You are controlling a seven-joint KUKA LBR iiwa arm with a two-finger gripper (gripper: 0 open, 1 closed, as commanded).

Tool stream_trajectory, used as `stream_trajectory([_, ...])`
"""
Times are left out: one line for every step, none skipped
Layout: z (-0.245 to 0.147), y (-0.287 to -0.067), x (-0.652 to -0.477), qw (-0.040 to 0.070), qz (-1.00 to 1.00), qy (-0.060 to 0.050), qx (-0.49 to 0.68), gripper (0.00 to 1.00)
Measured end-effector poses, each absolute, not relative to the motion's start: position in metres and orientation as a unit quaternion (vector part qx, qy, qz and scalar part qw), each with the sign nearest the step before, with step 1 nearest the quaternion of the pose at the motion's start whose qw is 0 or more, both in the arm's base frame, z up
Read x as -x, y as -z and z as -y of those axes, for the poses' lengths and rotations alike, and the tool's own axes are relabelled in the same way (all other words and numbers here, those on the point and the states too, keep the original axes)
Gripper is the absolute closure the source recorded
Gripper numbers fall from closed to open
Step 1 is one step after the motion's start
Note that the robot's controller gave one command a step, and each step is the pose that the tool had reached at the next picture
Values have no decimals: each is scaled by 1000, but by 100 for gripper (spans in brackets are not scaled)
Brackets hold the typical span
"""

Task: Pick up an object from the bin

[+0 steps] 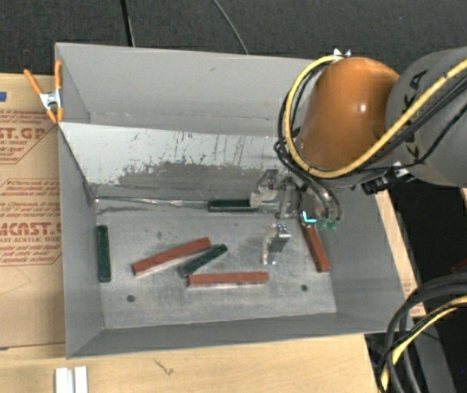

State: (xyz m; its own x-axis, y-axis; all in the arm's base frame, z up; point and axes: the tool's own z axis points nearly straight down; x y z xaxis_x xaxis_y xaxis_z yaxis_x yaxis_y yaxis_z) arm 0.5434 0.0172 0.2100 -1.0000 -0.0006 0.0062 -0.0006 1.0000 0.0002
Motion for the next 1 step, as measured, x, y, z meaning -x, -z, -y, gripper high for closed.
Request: stream_trajectory([-17,-214,-545,-1,1000,0,0,0])
